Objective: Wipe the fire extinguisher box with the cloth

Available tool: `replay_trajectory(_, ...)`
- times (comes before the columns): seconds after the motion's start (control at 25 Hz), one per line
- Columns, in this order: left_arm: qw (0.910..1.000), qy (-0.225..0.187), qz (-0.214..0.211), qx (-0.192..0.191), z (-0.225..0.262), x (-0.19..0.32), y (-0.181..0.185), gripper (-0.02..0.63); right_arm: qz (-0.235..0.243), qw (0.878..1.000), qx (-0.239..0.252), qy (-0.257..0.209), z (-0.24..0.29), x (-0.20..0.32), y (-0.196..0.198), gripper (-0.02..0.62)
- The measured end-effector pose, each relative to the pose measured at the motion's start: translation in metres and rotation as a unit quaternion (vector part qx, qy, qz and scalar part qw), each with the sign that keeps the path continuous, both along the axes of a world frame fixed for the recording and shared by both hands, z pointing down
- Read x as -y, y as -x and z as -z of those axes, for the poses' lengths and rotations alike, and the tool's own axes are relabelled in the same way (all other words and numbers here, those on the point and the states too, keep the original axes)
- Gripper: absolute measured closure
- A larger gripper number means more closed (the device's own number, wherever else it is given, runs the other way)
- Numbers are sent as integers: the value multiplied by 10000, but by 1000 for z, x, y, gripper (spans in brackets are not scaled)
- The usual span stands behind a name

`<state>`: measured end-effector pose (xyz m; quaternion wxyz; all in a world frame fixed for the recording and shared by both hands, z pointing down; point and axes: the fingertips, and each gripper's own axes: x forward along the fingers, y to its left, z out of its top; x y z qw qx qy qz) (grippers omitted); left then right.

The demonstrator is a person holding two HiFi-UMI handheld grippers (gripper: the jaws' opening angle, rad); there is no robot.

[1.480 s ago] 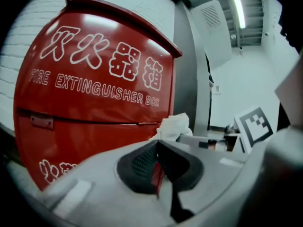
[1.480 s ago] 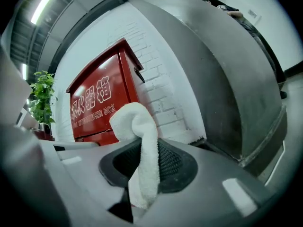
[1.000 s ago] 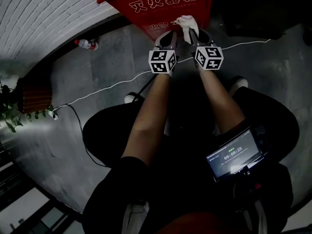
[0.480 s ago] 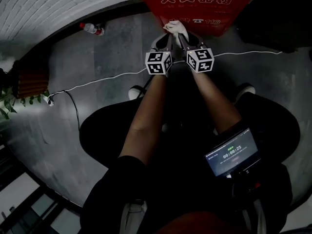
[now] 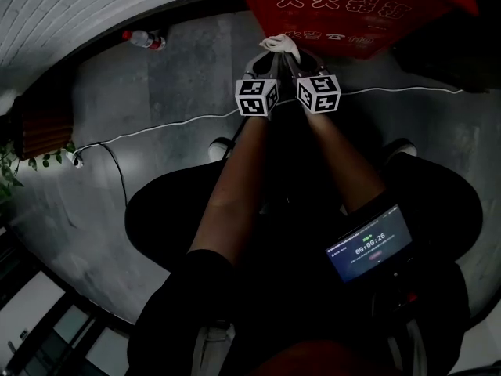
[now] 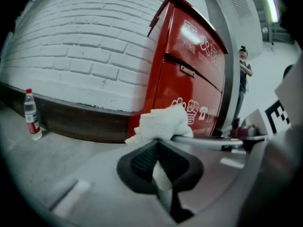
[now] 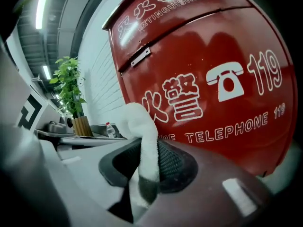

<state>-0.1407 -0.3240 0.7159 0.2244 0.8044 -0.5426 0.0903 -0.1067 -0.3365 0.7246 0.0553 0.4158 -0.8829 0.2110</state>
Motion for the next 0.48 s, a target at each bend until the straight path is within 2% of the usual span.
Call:
replay_trajectory(0.28,10000,43,6,68,-28,14,0,604,-89,9998,-133,123,-21,9,-3,508)
replay_trajectory(0.48,9999,81,-42,57,-38,15,-15,604,-250,9993,-226,179,-28,10,-20,506)
